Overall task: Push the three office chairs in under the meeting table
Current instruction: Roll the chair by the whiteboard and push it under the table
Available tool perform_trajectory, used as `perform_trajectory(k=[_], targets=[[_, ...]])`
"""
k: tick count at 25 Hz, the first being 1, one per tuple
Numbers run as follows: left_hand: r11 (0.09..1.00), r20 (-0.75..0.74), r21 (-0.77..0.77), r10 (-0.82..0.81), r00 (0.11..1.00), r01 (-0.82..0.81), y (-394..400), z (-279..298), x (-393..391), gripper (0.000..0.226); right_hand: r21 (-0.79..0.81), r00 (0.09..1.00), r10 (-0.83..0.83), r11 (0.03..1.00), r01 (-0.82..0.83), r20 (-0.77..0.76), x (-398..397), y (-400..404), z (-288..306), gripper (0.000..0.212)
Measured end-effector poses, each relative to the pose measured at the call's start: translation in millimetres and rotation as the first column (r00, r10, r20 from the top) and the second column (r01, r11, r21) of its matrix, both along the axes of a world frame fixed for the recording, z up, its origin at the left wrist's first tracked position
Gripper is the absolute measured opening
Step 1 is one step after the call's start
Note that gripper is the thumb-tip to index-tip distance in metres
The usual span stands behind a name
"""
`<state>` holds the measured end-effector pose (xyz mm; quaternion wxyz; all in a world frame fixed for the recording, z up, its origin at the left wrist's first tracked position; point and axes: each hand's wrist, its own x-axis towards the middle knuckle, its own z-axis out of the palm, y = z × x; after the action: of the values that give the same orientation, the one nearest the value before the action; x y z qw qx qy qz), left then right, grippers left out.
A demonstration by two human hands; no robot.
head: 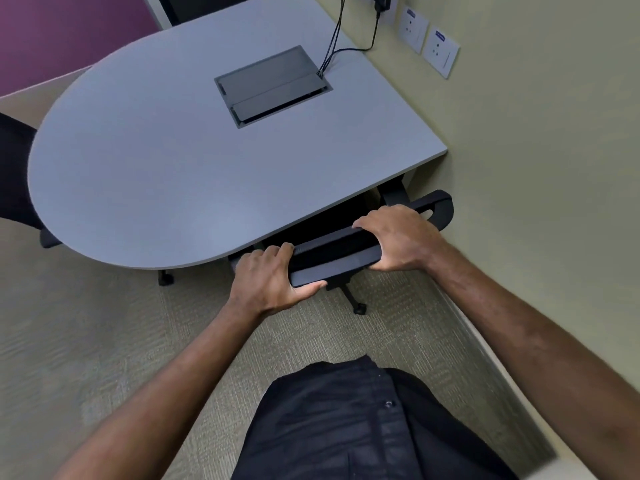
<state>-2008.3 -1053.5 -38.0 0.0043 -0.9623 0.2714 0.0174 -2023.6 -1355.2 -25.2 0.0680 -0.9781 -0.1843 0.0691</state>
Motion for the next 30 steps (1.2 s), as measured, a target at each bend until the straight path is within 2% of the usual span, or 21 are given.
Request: perform_trajectory(k=[13, 23, 30], targets=[[0.995, -0.019, -0.034, 0.09, 0.996, -0.091, -55, 12, 24, 0.095, 0.031, 0.999, 0.014, 0.999, -0.013, -0.032, 53, -49, 9, 0.065], [0.997, -0.013, -0.076, 0.03, 0.999, -0.031, -48, 6, 77, 0.098, 0.039, 0.999, -0.033, 0.999, 0.033, 0.002, 80, -46, 1, 0.054], [0.996, -0.006, -0.066, 0.055, 0.998, -0.055, -66, 5, 88, 0.095, 0.0, 1.0, -0.016, 1.0, 0.016, 0.006, 102, -63, 2, 0.059]])
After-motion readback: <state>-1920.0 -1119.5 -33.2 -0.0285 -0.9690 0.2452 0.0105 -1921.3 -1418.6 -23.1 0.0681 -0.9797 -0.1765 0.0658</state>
